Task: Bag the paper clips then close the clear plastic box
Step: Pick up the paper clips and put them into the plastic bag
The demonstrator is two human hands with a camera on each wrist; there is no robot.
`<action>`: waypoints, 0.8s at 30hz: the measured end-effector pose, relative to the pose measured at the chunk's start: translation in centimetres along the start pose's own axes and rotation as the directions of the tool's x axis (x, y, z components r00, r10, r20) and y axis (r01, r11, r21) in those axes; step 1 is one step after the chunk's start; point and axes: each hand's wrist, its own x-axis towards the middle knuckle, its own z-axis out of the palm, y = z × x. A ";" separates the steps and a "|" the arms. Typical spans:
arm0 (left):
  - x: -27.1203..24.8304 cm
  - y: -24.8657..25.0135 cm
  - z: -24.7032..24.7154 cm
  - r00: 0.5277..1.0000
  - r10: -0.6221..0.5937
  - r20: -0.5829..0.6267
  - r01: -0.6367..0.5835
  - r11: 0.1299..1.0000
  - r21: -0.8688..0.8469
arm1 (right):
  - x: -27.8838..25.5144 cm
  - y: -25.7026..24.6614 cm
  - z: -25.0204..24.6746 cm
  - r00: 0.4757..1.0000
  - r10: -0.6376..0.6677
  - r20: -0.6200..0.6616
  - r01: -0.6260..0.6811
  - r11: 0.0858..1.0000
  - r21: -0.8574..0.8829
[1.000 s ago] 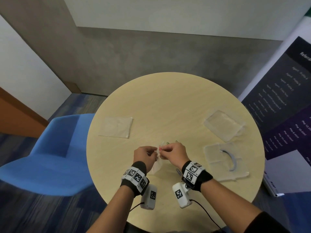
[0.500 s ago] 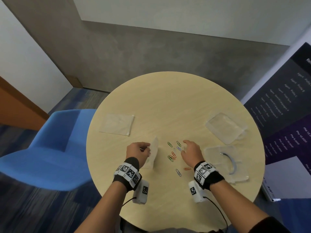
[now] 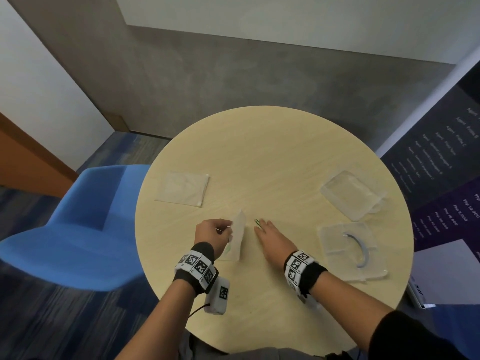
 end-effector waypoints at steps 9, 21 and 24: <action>0.4 0.1 0.3 1.000 -0.005 0.017 0.005 1.000 -0.005 | -1.2 0.3 -0.8 0.998 -0.052 0.026 0.056 0.984 -0.167; 0.1 0.3 0.5 1.000 -0.008 0.019 0.007 1.000 0.018 | 3.2 2.9 -3.2 0.945 0.308 -0.110 -0.249 0.896 0.367; 0.1 0.4 0.7 0.999 -0.018 0.027 0.018 1.000 0.010 | 3.2 5.0 -3.7 0.841 0.541 0.016 -0.392 0.589 0.707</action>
